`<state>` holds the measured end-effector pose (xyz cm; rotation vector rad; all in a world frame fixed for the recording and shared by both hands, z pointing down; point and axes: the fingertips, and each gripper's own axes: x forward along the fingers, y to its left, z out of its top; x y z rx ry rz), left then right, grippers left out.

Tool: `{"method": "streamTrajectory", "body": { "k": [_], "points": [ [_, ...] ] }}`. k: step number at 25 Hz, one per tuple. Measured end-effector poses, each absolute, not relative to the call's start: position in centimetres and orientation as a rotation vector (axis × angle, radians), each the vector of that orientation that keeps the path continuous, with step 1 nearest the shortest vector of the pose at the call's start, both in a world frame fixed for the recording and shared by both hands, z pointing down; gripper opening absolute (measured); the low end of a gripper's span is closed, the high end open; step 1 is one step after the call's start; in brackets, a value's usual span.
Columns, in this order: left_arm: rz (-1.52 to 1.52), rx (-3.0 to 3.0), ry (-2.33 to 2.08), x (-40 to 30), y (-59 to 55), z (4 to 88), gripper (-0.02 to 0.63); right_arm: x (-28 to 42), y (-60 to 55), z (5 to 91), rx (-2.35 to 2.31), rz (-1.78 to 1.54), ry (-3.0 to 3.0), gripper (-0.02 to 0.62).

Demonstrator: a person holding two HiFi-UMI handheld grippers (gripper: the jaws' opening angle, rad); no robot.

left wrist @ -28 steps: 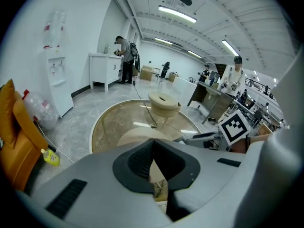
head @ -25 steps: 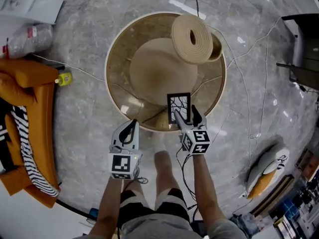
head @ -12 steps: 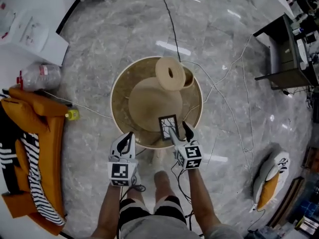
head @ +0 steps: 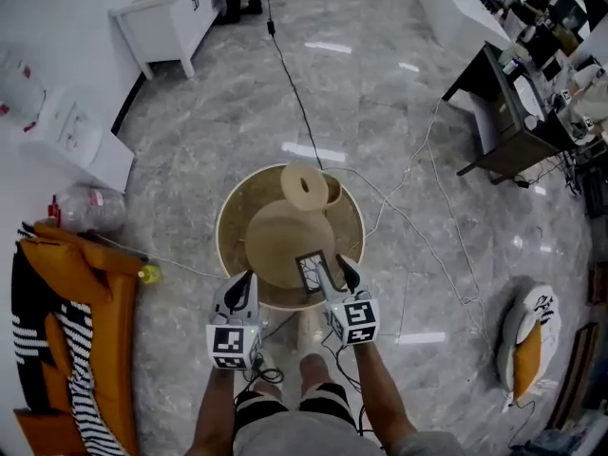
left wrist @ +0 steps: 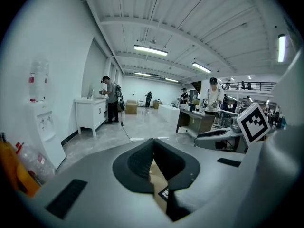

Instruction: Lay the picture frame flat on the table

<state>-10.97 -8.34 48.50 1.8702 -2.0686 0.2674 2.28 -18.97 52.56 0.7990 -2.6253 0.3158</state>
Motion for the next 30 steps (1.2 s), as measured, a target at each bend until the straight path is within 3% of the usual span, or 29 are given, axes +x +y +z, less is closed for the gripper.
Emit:
{"method": "streamTrajectory", "body": {
  "k": [15, 24, 30],
  "points": [
    [0.249, 2.082, -2.149, -6.8, 1.2, 33.6, 0.018, 8.1, -8.2, 35.4, 0.998, 0.054, -2.756, 0.092],
    [0.269, 2.216, -2.131, -4.3, 8.9, 30.9, 0.018, 11.3, 1.1, 31.9, 1.138, 0.021, -2.777, 0.012],
    [0.288, 2.219, -2.120, -3.5, 14.2, 30.8, 0.018, 12.6, 7.1, 31.6, 1.146, 0.010, -2.762, 0.001]
  ]
}}
